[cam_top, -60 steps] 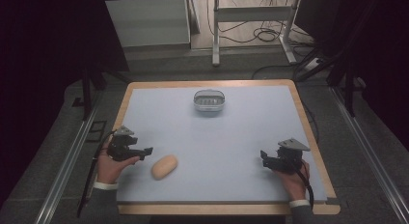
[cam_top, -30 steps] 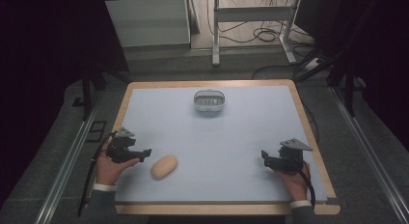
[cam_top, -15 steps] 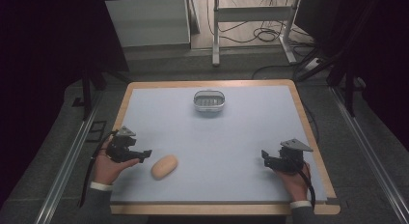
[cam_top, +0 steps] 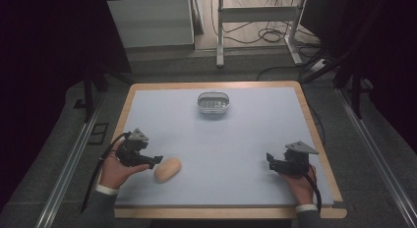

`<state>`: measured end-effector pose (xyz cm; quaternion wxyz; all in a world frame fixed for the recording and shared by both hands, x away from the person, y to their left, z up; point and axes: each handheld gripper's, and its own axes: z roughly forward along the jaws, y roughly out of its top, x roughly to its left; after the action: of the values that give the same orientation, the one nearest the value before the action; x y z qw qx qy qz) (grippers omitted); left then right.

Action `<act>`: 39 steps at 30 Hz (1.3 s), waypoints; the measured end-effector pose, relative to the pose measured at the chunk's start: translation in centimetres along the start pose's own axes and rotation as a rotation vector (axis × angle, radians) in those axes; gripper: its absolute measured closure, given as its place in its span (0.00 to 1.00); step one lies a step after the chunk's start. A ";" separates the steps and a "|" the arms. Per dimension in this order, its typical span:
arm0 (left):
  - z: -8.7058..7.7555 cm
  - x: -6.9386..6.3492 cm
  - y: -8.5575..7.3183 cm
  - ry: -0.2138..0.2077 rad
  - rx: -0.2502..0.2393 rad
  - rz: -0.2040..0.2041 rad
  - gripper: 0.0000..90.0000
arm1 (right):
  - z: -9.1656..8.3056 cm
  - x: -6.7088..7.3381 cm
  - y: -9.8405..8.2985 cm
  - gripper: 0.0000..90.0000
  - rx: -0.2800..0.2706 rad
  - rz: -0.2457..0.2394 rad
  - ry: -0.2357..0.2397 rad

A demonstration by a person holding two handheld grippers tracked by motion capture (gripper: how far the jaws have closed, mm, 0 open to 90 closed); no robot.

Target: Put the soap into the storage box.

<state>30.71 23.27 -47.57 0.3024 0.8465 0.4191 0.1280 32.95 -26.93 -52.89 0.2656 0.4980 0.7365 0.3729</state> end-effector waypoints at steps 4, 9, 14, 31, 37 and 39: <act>0.1 -0.2 0.2 -0.004 0.011 0.010 0.22 | 0.0 0.0 0.0 0.11 0.000 0.001 0.002; 0.4 -0.7 0.2 -0.011 0.031 0.025 0.22 | 0.0 0.0 0.0 0.11 0.000 0.003 0.003; 0.9 -1.1 0.2 -0.018 0.052 0.041 0.22 | 0.0 0.0 0.0 0.11 0.001 0.003 0.004; 2.8 -2.9 0.1 -0.050 0.126 0.078 0.21 | 0.0 0.0 0.0 0.11 0.001 0.001 0.002; 3.5 -3.4 0.0 -0.053 0.149 0.082 0.21 | 0.0 0.0 0.0 0.11 0.002 0.002 0.001; 3.7 -3.6 0.0 -0.057 0.159 0.089 0.22 | 0.0 0.0 0.0 0.11 0.002 0.001 0.001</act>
<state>30.27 18.95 -50.39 0.2400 0.8889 0.3812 0.0835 32.99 -26.96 -52.90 0.2644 0.4985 0.7366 0.3728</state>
